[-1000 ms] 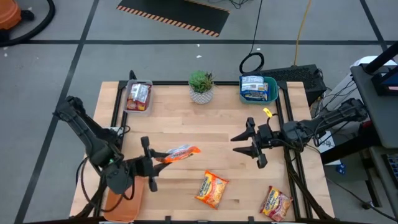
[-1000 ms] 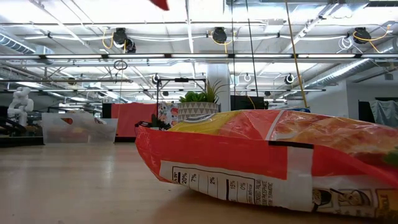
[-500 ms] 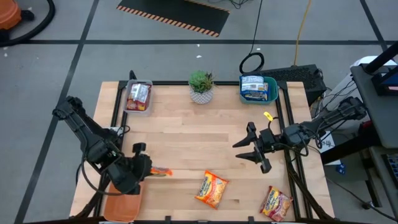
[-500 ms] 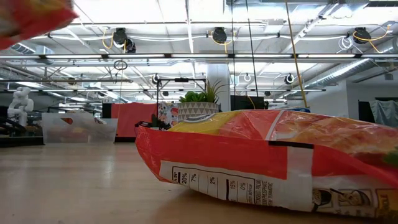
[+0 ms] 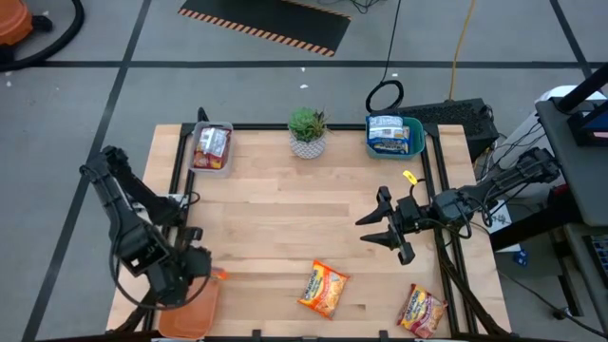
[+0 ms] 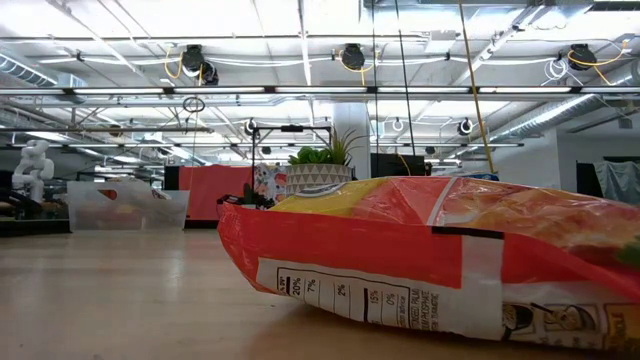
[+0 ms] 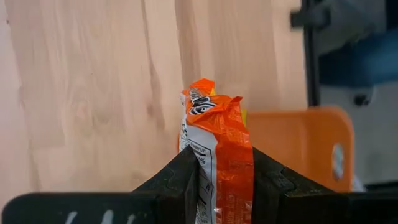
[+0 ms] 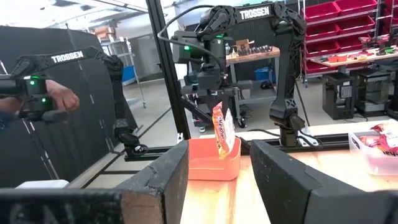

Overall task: Sort Maruchan noodles
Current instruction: Put the top orange noodle pack into the orange bin, then put the orange noodle pack into the orange bin

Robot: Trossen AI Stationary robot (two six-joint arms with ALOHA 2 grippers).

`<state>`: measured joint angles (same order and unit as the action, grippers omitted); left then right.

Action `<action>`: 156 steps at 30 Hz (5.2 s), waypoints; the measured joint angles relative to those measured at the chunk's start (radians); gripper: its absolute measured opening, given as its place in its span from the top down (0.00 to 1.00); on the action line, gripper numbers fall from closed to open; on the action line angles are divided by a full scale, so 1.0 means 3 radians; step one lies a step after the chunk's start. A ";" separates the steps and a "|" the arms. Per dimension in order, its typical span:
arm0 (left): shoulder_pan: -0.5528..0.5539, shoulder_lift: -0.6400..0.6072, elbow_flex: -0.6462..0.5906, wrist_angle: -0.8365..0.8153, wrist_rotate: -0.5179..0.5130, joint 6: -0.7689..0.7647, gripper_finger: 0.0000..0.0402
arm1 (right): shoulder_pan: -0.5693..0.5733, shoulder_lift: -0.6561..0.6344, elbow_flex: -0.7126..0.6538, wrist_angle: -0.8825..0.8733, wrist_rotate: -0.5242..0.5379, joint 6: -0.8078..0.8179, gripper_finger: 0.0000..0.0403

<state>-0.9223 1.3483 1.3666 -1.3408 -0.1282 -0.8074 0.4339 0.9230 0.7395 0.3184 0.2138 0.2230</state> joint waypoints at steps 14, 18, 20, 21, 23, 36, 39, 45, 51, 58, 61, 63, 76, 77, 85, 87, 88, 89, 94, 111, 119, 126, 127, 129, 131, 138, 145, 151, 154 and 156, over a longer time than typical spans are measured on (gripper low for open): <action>-0.0439 0.0026 0.0000 -0.0118 0.0001 -0.0082 0.75 | 0.0000 0.0000 0.0000 -0.0063 0.0000 0.0002 0.59; -0.0517 0.0120 0.0000 -0.0027 0.0108 -0.0197 0.75 | 0.0000 0.0000 0.0000 -0.0162 -0.0001 0.0067 0.59; -0.0536 0.0178 0.0000 0.0003 0.0218 -0.0201 0.75 | 0.0000 0.0001 0.0000 -0.0179 -0.0001 0.0072 0.59; -0.0543 0.0206 0.0000 0.0018 0.0250 -0.0202 0.75 | 0.0000 0.0001 0.0000 -0.0174 0.0000 0.0068 0.59; -0.0557 0.0258 0.0000 0.0031 0.0259 -0.0210 0.75 | 0.0000 0.0001 0.0000 -0.0159 0.0004 0.0065 0.59; -0.0555 0.0592 -0.0001 0.0025 0.0251 -0.0384 0.75 | 0.0004 0.0001 0.0000 -0.0160 0.0080 0.0088 0.59; -0.0555 0.0655 -0.0003 0.0025 0.0250 -0.0437 0.75 | 0.0005 0.0001 0.0000 -0.0160 0.0079 0.0103 0.59; -0.0548 0.0703 -0.0005 0.0020 0.0245 -0.0459 0.75 | 0.0005 0.0001 0.0000 -0.0163 0.0081 0.0114 0.59; -0.0546 0.0792 -0.0006 0.0014 -0.0047 -0.0399 0.75 | 0.0005 0.0001 0.0000 -0.0162 0.0083 0.0116 0.59; -0.0517 0.0921 -0.0009 -0.0007 -0.0053 -0.0375 0.75 | 0.0005 0.0001 0.0000 -0.0158 0.0084 0.0177 0.59; -0.0505 0.0919 -0.0009 -0.0009 -0.0036 -0.0445 0.74 | 0.0006 0.0001 0.0000 -0.0158 0.0087 0.0177 0.59; -0.0474 0.0919 -0.0009 -0.0029 0.0001 -0.0565 0.73 | 0.0005 0.0001 0.0000 -0.0157 0.0094 0.0173 0.59; -0.0370 0.0918 -0.0009 -0.0206 0.0277 -0.0375 0.47 | 0.0005 0.0001 0.0000 -0.0157 0.0090 0.0151 0.59; -0.0351 0.0918 -0.0009 -0.0247 0.0276 -0.0374 0.47 | 0.0005 0.0001 0.0000 -0.0157 0.0089 0.0151 0.59; -0.0163 0.0917 -0.0009 -0.0764 0.0276 -0.0240 0.47 | 0.0005 0.0001 0.0000 -0.0157 0.0086 0.0113 0.59; -0.0120 0.0909 -0.0009 -0.0776 0.0335 -0.0096 0.47 | 0.0005 0.0001 0.0000 -0.0157 0.0085 0.0102 0.59; -0.0103 0.0893 -0.0009 -0.0763 0.0340 -0.0025 0.47 | 0.0005 0.0001 0.0000 -0.0157 0.0085 0.0093 0.59; -0.0092 0.0874 -0.0009 -0.0758 0.0337 0.0007 0.47 | 0.0005 0.0001 0.0000 -0.0157 0.0085 0.0088 0.59; 0.0063 0.0752 -0.0009 -0.0763 0.0338 -0.0134 0.47 | 0.0006 0.0000 0.0000 -0.0159 0.0085 0.0088 0.59; 0.0641 0.0623 -0.0006 -0.0680 -0.0705 0.0330 0.47 | 0.0004 0.0000 0.0000 -0.0297 0.0349 0.0108 0.59; 0.0830 0.0623 -0.0005 0.0355 -0.1966 0.0703 0.47 | 0.0006 0.0028 0.0001 -0.0469 0.0435 0.0468 0.59; 0.1009 0.0626 -0.0005 0.1567 -0.1971 0.1740 0.47 | 0.0008 0.0120 0.0001 -0.0617 0.0502 0.0700 0.59; 0.1029 0.0626 -0.0005 0.1654 -0.1959 0.1832 0.47 | 0.0008 0.0132 0.0001 -0.0618 0.0507 0.0701 0.59; 0.1071 0.0626 -0.0005 0.1756 -0.1951 0.1958 0.47 | 0.0008 0.0147 0.0001 -0.0614 0.0507 0.0701 0.59; 0.1116 0.0626 -0.0005 0.1804 -0.1946 0.1989 0.47 | 0.0008 0.0176 0.0001 -0.0606 0.0507 0.0702 0.59; 0.1311 0.0633 -0.0230 0.2194 -0.1897 0.2001 0.47 | 0.0006 0.0311 0.0001 -0.0605 0.0507 0.0792 0.59; 0.1459 0.0632 -0.0361 0.2411 -0.1479 0.1949 0.47 | -0.0003 0.0509 0.0003 -0.0781 0.0173 0.0930 0.59; 0.1478 0.0632 -0.0361 0.2428 -0.1472 0.2055 0.47 | -0.0038 0.0641 0.0014 -0.0824 -0.0021 0.1051 0.59; 0.1501 0.0632 -0.0361 0.2466 -0.1468 0.2086 0.47 | -0.0060 0.0732 0.0083 -0.0958 -0.0025 0.1098 0.59; 0.1523 0.0632 -0.0361 0.2495 -0.1469 0.2117 0.47 | -0.0084 0.0812 0.0141 -0.1015 -0.0029 0.1178 0.59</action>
<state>-0.4656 1.5379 1.2583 -0.5923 -0.5688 -0.1724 0.4087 1.1666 0.7819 0.0140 0.2052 0.5763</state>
